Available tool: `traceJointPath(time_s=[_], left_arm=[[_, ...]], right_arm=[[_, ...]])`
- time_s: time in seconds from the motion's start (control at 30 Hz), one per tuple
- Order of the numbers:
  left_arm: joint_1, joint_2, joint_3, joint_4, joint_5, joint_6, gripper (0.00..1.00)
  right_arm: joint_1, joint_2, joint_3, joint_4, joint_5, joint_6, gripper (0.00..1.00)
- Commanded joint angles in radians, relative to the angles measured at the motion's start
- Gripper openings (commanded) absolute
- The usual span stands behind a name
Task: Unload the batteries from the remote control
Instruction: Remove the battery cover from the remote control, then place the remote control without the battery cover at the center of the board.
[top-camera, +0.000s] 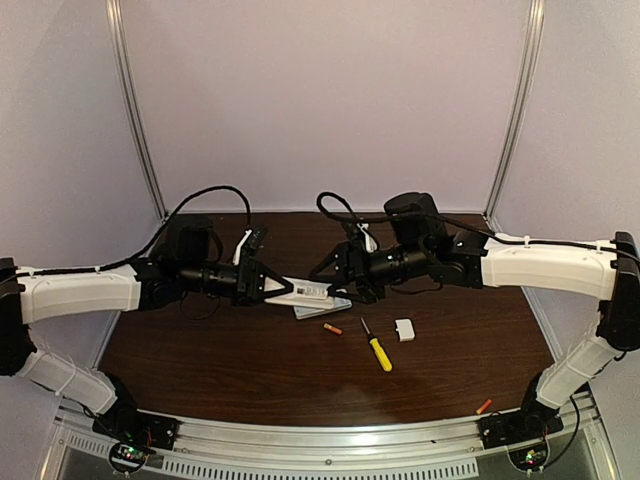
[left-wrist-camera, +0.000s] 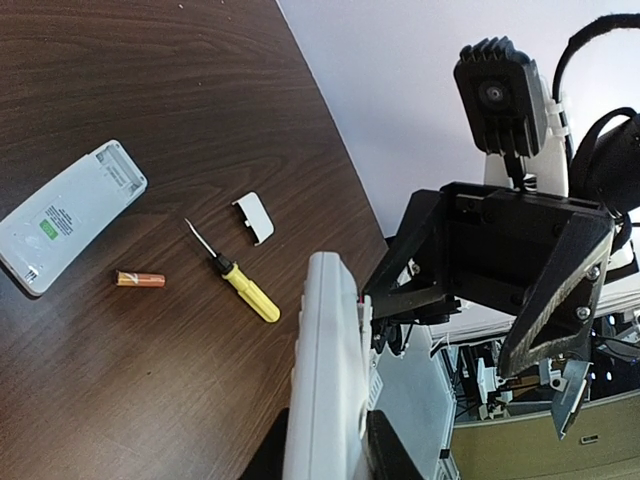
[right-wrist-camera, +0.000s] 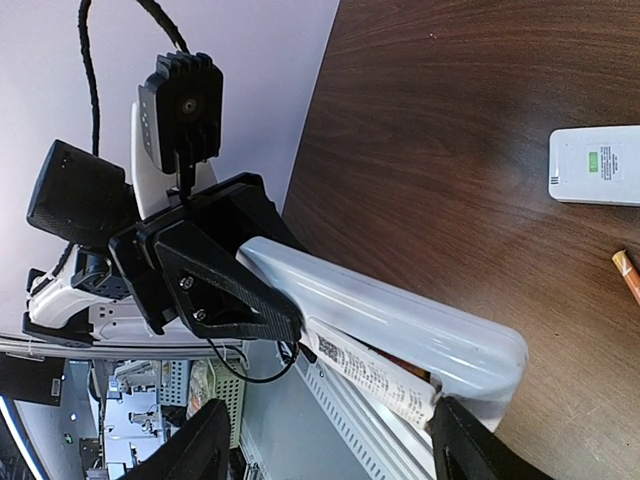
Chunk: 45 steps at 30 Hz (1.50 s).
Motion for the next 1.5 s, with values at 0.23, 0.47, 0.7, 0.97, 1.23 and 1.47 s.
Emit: traceJointPath(time_s=[0.23,0.47,0.7,0.97,1.23,1.47], left_arm=[[-0.039,0.011,-0.043,0.069,0.005,0.007,0.00],[-0.031,0.003,-0.050,0.048,-0.012,0.017,0.00],[-0.014,-0.022,-0.060,0.015,-0.033,0.029,0.00],[-0.012,-0.048,-0.076,0.002,-0.028,0.038,0.00],[-0.012,-0.092,-0.118,0.008,-0.014,0.036,0.00],[-0.012,-0.130,-0.147,0.025,0.000,0.036,0.00]], right_arm=[[0.033,-0.069,0.018,0.194,-0.089,-0.021,0.70],[0.033,-0.074,0.019,0.189,-0.082,-0.022,0.70],[0.033,-0.085,0.022,0.158,-0.049,-0.045,0.70],[0.029,-0.126,0.044,-0.042,0.083,-0.172,0.72],[0.029,-0.205,0.018,-0.238,0.291,-0.298,0.76],[0.030,-0.275,-0.049,-0.361,0.419,-0.362,0.80]])
